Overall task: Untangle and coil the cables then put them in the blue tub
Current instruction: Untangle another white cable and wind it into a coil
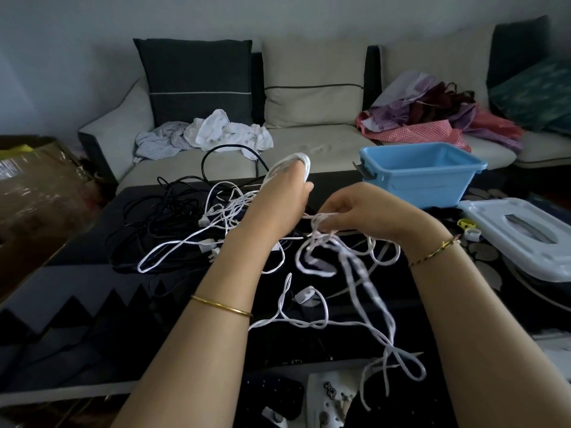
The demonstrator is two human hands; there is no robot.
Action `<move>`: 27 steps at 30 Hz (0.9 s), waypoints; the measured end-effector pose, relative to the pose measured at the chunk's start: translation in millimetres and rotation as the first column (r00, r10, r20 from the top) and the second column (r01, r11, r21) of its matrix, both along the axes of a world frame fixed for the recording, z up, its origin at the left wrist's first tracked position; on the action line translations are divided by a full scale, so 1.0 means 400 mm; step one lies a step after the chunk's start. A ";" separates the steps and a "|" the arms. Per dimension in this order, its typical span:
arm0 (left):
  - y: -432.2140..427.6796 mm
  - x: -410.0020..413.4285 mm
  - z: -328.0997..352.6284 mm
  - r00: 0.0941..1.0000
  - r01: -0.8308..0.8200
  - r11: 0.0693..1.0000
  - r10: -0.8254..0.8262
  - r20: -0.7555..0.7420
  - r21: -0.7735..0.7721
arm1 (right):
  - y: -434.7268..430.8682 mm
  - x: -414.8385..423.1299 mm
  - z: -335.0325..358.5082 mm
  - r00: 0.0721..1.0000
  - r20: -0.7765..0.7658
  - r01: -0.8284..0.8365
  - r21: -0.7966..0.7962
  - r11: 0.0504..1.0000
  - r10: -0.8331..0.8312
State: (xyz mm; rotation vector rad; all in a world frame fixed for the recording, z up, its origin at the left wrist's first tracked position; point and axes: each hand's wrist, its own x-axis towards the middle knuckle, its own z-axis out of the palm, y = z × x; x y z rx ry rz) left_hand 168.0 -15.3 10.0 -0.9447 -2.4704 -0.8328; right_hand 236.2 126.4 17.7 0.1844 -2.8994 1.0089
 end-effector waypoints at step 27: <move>-0.030 0.020 0.006 0.964 0.051 0.998 -0.056 0.259 0.026 | 0.014 -0.028 -0.023 0.937 -0.311 0.170 0.015 0.985 -0.157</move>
